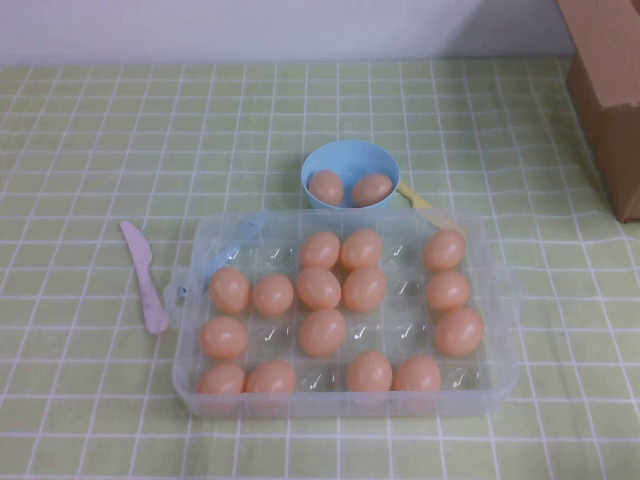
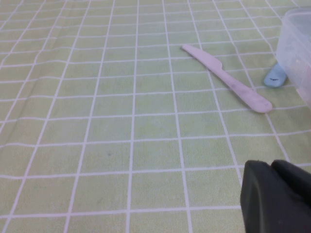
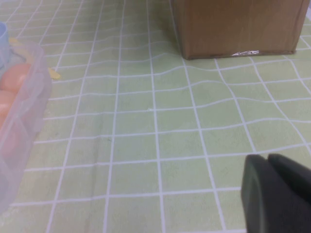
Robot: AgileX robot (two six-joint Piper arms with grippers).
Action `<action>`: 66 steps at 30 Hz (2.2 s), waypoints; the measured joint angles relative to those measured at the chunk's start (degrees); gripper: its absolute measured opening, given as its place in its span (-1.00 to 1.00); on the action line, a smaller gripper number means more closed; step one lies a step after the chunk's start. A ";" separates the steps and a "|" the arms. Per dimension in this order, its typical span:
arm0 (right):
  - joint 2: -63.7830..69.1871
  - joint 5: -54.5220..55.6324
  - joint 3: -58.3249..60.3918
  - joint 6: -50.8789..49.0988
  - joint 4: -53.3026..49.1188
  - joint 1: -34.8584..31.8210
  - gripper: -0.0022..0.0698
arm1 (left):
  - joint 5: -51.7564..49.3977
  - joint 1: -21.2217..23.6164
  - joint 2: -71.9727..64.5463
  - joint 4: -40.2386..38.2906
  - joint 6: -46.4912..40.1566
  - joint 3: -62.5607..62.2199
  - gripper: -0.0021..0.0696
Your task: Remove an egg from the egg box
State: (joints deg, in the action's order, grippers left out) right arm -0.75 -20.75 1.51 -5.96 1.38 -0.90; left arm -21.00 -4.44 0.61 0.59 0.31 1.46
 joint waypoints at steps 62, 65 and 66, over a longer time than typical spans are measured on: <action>0.00 0.00 0.00 0.00 0.00 0.00 -0.99 | -10.22 -0.58 -5.05 -23.14 10.99 -14.29 -0.96; 0.00 0.00 0.00 0.00 0.00 0.00 -0.99 | -22.09 -0.71 -13.72 -24.01 0.57 -24.24 -0.96; 0.00 0.00 0.00 0.00 0.00 0.00 -0.99 | -26.28 -0.71 -16.23 -24.07 -2.07 -26.93 -0.96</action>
State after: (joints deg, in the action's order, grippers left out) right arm -0.75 -20.75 1.51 -5.96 1.38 -0.90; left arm -47.28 -5.15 -15.62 -23.48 -1.77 -25.47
